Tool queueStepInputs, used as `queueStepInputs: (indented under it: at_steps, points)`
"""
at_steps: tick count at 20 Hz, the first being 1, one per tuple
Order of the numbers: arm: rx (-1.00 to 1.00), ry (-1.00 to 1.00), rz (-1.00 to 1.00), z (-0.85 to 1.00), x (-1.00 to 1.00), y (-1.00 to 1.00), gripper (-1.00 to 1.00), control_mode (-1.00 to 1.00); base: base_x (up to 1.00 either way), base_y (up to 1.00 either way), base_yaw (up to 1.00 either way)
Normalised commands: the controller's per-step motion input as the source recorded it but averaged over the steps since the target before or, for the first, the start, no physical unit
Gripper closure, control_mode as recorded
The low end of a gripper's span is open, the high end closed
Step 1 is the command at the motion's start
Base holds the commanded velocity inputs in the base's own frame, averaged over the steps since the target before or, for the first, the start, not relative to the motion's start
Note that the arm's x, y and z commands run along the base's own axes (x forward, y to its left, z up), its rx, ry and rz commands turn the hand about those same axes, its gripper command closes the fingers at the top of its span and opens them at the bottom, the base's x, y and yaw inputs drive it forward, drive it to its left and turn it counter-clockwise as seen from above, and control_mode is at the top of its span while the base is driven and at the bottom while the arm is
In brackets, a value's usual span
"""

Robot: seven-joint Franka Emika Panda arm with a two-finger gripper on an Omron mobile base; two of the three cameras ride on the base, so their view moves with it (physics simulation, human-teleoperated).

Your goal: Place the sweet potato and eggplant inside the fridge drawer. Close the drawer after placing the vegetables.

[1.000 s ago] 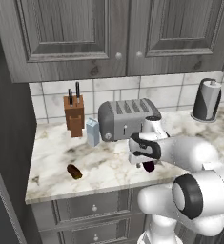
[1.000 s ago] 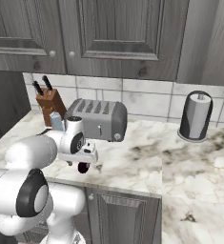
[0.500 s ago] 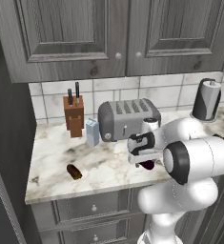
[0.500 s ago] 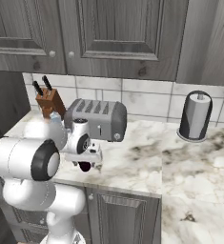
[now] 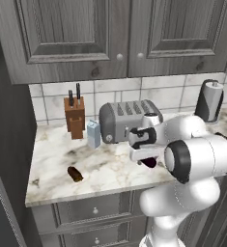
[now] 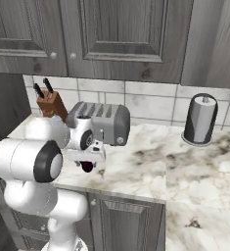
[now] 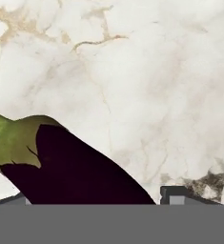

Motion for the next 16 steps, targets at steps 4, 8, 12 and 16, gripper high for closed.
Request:
queueStepInputs:
  at_steps: [4, 8, 12, 16]
  points:
    - [-0.03, -0.28, 0.01, 1.00, -0.38, 0.11, 1.00, -1.00, 0.00, 0.00, 0.00]
    - [-0.05, -0.34, 0.01, 1.00, -0.53, 0.24, 1.00, -1.00, 0.00, 0.00, 0.00]
    - [-0.04, -0.24, 0.01, 0.93, -0.53, 0.31, 1.00, -1.00, 0.00, 0.00, 0.00]
    - [0.00, -0.11, 0.00, 0.22, -0.53, 0.00, 1.00, -1.00, 0.00, 0.00, 0.00]
